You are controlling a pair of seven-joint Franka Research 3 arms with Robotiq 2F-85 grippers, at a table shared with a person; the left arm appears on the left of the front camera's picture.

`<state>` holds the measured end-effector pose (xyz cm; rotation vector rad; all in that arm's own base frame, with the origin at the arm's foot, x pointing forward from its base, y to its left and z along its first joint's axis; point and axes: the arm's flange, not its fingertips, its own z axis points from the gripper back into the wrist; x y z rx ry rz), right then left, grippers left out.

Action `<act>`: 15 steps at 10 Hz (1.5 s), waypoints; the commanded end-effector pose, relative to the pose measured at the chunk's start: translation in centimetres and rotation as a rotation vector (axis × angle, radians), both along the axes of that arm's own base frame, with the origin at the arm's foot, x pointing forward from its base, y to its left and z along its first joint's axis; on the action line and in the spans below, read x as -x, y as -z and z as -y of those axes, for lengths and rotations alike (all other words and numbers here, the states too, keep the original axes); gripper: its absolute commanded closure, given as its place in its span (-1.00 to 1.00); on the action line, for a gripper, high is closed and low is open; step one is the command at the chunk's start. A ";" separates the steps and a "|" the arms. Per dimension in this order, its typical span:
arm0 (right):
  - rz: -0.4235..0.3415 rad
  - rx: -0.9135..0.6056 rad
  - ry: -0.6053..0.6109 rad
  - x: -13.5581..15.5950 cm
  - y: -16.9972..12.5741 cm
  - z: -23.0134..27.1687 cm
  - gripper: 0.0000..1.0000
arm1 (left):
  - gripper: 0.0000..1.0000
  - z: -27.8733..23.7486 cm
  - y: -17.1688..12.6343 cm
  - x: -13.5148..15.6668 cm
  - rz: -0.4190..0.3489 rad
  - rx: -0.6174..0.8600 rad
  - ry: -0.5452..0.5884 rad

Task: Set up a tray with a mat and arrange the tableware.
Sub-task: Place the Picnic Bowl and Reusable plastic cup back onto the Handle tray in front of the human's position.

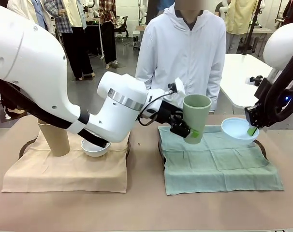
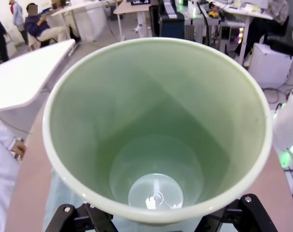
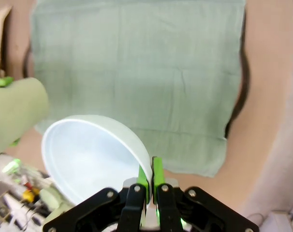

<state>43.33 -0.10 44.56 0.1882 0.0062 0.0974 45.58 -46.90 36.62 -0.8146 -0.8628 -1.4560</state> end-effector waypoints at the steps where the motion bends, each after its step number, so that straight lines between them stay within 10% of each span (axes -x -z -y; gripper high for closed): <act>1: -0.011 0.006 -0.017 -1.2 2.6 0.2 0.90 | -0.65 0.2 2.6 0.1 0.058 0.002 0.004; 15: -0.038 0.011 -0.040 -3.4 8.0 -0.8 0.90 | -0.65 1.2 5.3 -1.6 0.083 -0.008 0.016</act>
